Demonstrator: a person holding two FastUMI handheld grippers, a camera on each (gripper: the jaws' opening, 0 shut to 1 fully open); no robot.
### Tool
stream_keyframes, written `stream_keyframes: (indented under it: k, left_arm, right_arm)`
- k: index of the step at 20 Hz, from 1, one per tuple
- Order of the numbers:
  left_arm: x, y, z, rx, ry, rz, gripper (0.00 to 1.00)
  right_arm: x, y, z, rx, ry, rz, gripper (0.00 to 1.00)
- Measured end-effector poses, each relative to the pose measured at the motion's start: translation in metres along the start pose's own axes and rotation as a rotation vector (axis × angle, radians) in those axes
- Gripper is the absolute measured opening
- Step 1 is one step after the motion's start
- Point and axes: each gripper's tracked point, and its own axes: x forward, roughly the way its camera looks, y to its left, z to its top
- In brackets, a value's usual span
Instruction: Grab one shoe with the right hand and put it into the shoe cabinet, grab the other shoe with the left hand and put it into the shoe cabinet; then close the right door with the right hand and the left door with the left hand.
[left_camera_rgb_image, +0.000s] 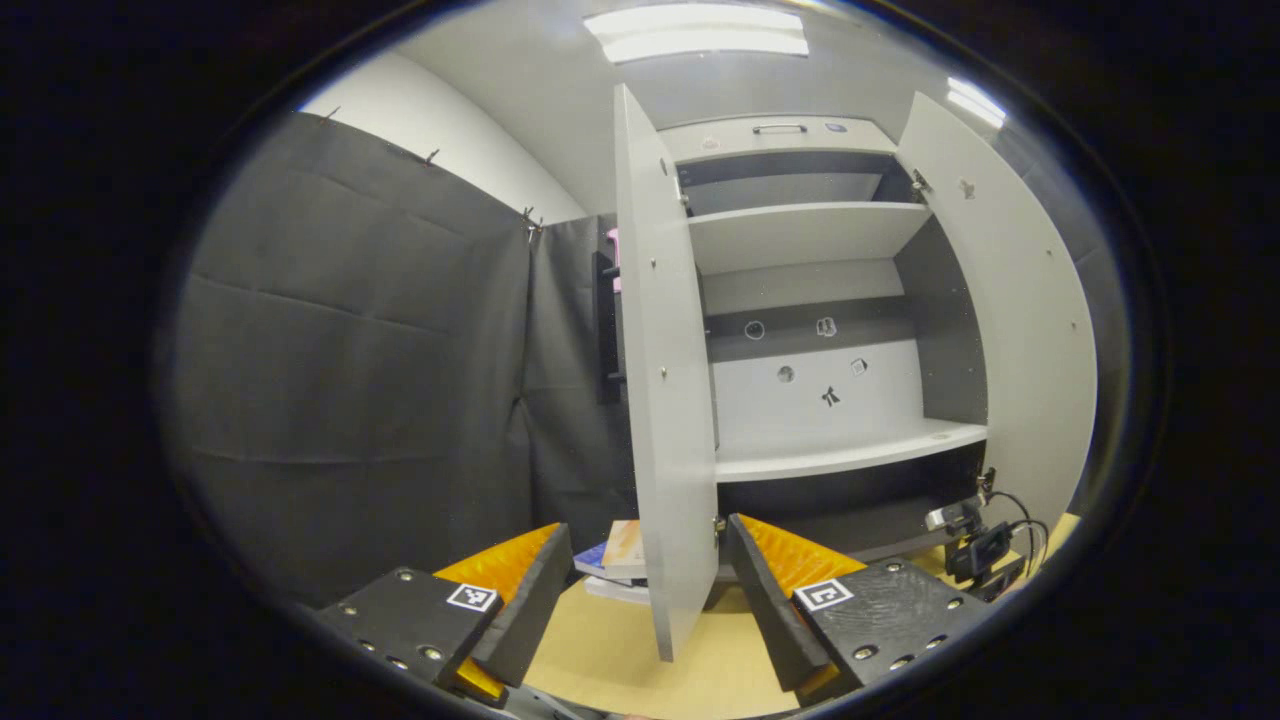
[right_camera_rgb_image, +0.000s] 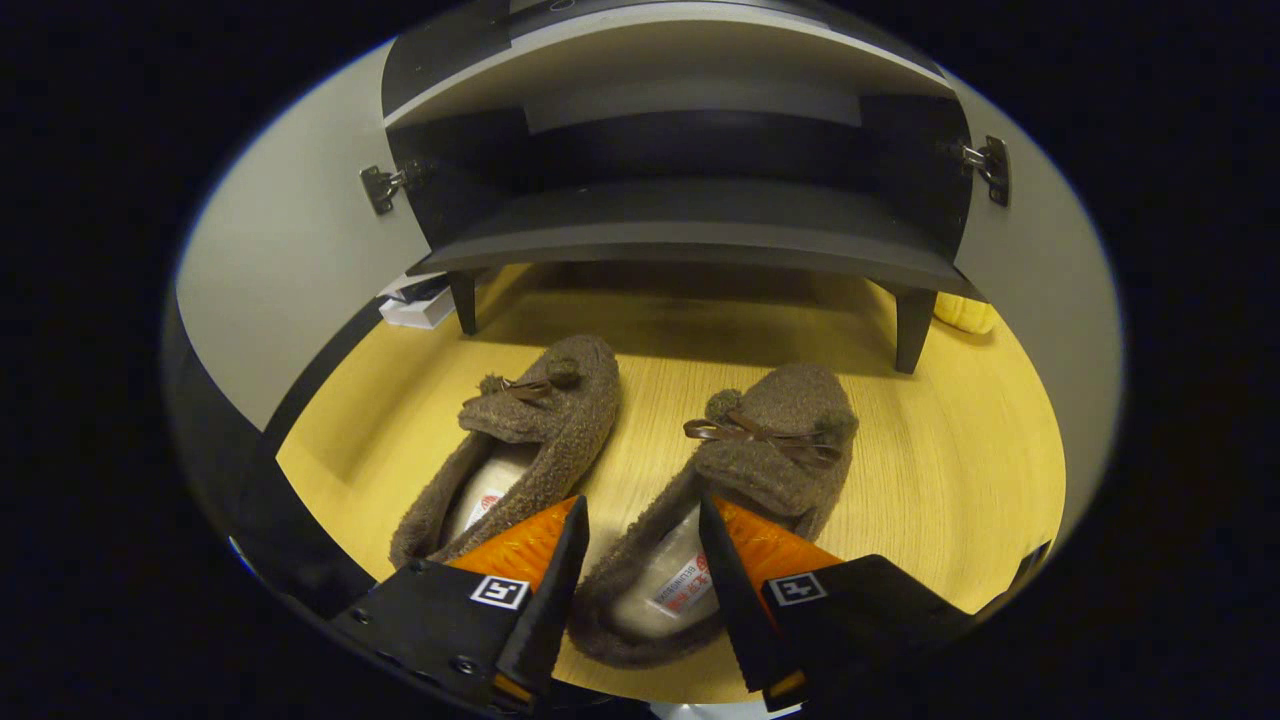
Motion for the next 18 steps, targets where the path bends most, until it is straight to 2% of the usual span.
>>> stream_keyframes:
  k: [1,2,3,4,5,6,7,8,9,10,12,13,14,18]
  left_arm:
    - [0.000,0.000,0.001,0.001,0.000,0.000,0.96]
    - [0.000,0.000,0.000,0.002,-0.001,-0.001,0.91]
    - [0.000,0.000,0.000,0.003,-0.001,-0.001,0.96]
    - [0.000,0.000,-0.001,0.002,0.002,-0.003,0.96]
    - [-0.001,0.000,-0.001,0.002,0.004,-0.005,0.91]
    - [0.000,-0.001,-0.002,0.003,0.005,-0.006,0.91]
    - [0.000,-0.002,-0.002,0.003,0.005,-0.007,0.91]
    - [0.000,-0.004,-0.003,0.001,0.005,-0.011,0.96]
    - [0.000,-0.005,-0.002,0.000,0.003,-0.015,0.96]
    - [-0.001,-0.006,-0.001,0.002,0.000,-0.017,0.91]
    - [-0.001,-0.009,0.000,0.000,-0.003,-0.026,0.91]
    - [0.000,-0.011,0.000,0.001,-0.004,-0.031,0.96]
    - [0.000,-0.013,0.000,0.001,-0.005,-0.037,0.96]
    - [0.002,-0.028,0.001,-0.009,-0.009,-0.075,0.96]
  right_arm:
    - [0.001,0.001,0.001,0.005,-0.003,-0.005,0.63]
    - [0.003,0.001,0.002,0.008,0.002,-0.010,0.63]
    - [0.005,0.000,0.001,0.007,0.013,-0.016,0.66]
    - [0.007,-0.002,-0.004,-0.010,0.025,-0.038,0.62]
    - [-0.002,-0.009,0.001,-0.024,0.027,-0.072,0.48]
    - [0.010,-0.009,-0.003,-0.040,0.044,-0.070,0.35]
    - [0.006,-0.010,0.000,-0.071,0.045,-0.069,0.29]
    - [0.004,-0.014,-0.002,-0.040,0.046,-0.095,0.29]
    - [0.003,-0.009,-0.003,-0.016,0.052,-0.075,0.02]
    - [-0.001,-0.008,-0.001,0.004,0.043,-0.063,0.02]
    - [-0.010,-0.010,0.002,-0.023,0.017,-0.051,0.02]
    - [-0.017,-0.010,0.007,-0.040,-0.002,-0.044,0.02]
    - [-0.025,-0.010,0.012,-0.048,-0.024,-0.037,0.00]
    - [-0.054,-0.004,0.034,-0.056,-0.089,0.000,0.02]
